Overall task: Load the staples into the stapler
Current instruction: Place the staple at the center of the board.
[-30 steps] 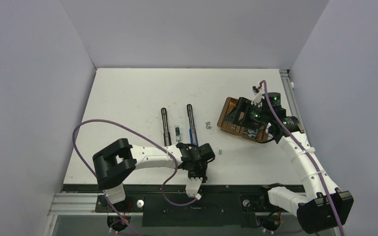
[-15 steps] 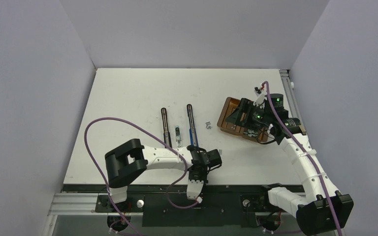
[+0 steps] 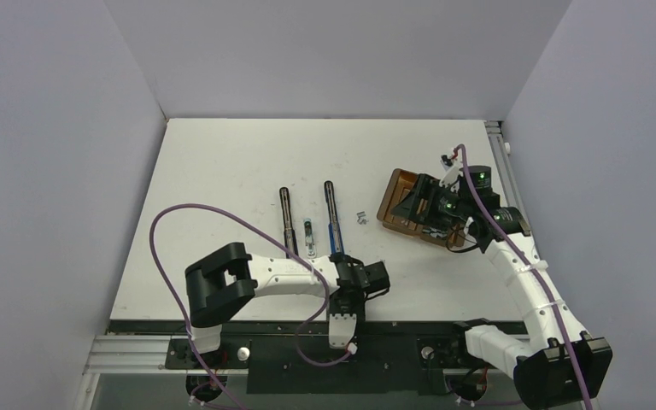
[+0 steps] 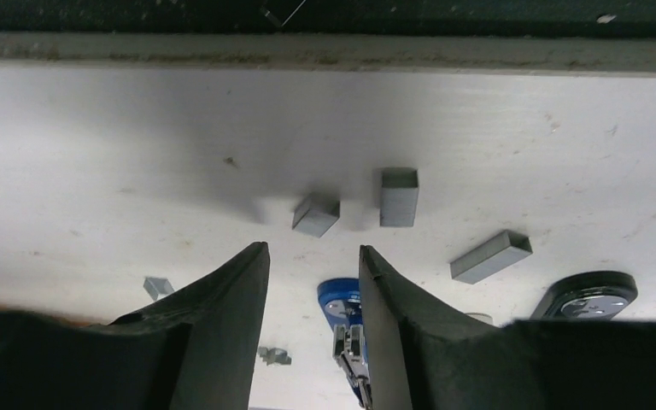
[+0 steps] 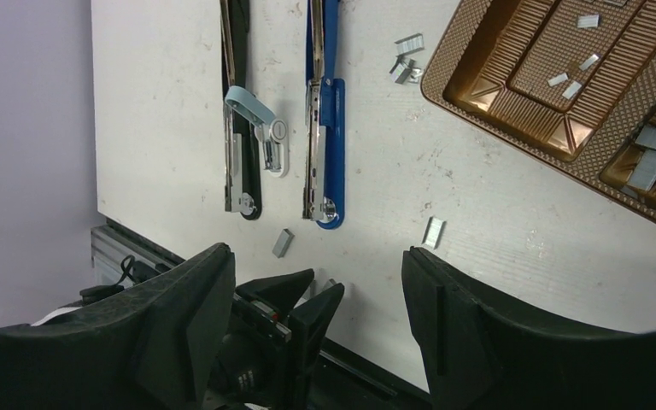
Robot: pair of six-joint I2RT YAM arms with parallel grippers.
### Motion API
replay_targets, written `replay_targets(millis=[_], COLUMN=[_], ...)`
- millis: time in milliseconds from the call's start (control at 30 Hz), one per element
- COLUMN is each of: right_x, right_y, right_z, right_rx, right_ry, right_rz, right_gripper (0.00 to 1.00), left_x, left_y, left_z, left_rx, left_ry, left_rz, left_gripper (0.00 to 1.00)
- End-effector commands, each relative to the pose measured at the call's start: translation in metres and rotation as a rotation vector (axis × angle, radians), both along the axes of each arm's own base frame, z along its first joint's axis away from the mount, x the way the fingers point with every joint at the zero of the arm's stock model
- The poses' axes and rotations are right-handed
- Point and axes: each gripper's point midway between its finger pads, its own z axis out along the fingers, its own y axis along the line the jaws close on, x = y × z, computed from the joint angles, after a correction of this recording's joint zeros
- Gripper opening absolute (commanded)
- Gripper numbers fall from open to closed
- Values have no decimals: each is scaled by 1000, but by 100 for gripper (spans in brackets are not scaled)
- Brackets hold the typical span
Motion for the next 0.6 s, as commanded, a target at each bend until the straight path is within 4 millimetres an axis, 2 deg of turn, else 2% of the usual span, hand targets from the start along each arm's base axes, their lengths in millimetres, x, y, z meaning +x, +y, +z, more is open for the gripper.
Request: replay_targets(millis=[0, 133, 267, 333, 433, 567], right_x=[-5, -12, -23, -29, -36, -41], right_y=[-7, -14, -6, 3, 15, 28], right_z=[-9, -36, -57, -68, -89, -113], right_rx=[-23, -93, -177, -215, -258, -338], right_ry=[-11, 33, 53, 62, 82, 81], right_rz=[-21, -50, -44, -36, -23, 2], right_gripper=[70, 71, 71, 71, 70, 69], left_x=[11, 27, 45, 56, 73, 87], left_y=[-11, -11, 4, 19, 46, 86], left_z=[35, 71, 106, 130, 153, 170], left_rx=[-68, -163, -262, -337, -437, -548], left_ry=[-40, -83, -123, -136, -141, -85], left_rz=[81, 171, 295, 386, 550, 819], left_gripper=[42, 45, 46, 49, 54, 71])
